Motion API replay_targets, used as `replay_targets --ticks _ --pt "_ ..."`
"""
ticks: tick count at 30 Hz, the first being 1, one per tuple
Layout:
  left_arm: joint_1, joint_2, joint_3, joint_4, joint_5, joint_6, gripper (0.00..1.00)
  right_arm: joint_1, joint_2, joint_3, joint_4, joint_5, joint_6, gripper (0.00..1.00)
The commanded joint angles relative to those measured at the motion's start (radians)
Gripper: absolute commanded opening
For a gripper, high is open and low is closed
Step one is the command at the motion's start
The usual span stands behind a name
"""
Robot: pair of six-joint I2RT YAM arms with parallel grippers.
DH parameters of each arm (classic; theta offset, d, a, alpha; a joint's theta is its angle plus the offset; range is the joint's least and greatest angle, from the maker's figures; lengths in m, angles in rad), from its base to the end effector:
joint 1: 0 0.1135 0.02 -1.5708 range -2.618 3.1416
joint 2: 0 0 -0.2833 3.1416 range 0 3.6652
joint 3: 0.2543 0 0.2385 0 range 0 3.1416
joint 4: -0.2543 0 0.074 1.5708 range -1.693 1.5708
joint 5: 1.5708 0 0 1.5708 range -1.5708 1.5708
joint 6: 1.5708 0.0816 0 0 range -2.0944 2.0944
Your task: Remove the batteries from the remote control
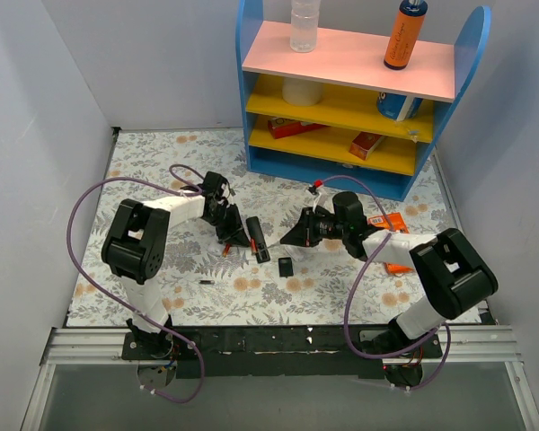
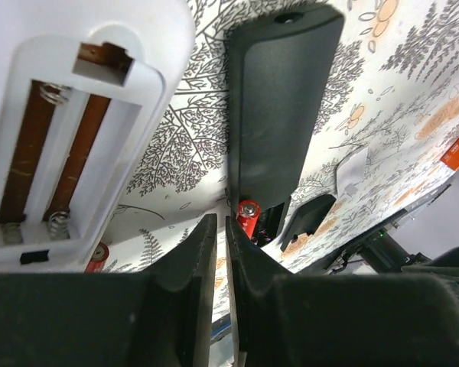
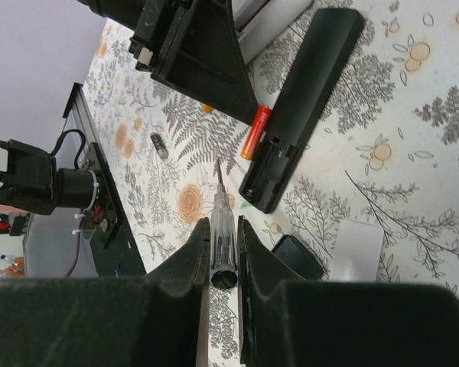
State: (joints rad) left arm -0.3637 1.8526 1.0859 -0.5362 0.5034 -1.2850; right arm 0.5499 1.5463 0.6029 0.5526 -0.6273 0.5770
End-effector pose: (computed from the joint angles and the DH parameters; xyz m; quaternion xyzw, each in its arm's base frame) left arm 0.3086 -0.1596 0.1284 0.3969 -0.8746 0.2626 0.0934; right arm 0.2535 0.2115 0.1917 -0.1609 0.7927 0.4994 0.3105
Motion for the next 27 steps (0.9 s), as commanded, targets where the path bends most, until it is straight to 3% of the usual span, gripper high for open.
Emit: replay_targets --ticks 1,6,12,17,24,27 --pt "-0.004 -0.095 0.061 -0.041 -0.068 0.019 0.11 -0.007 -0.067 0.087 -0.101 -0.009 -0.060 0.01" --pt "-0.004 -0.139 0.072 -0.054 -0.155 0.050 0.12 -0.015 -0.147 0.112 -0.236 0.061 -0.152 0.01" --pt "-0.004 -0.179 0.037 -0.039 -0.178 0.088 0.12 -0.034 -0.278 0.136 -0.434 0.265 -0.219 0.01" --pt "-0.004 -0.245 -0.003 0.002 -0.195 0.113 0.13 -0.039 -0.370 0.115 -0.467 0.435 -0.218 0.01" --pt "-0.006 -0.367 -0.060 0.070 -0.196 0.121 0.16 -0.045 -0.368 0.074 -0.465 0.607 -0.224 0.01" --pt "-0.007 -0.447 -0.084 0.107 -0.206 0.125 0.25 -0.048 -0.356 0.060 -0.473 0.711 -0.201 0.01"
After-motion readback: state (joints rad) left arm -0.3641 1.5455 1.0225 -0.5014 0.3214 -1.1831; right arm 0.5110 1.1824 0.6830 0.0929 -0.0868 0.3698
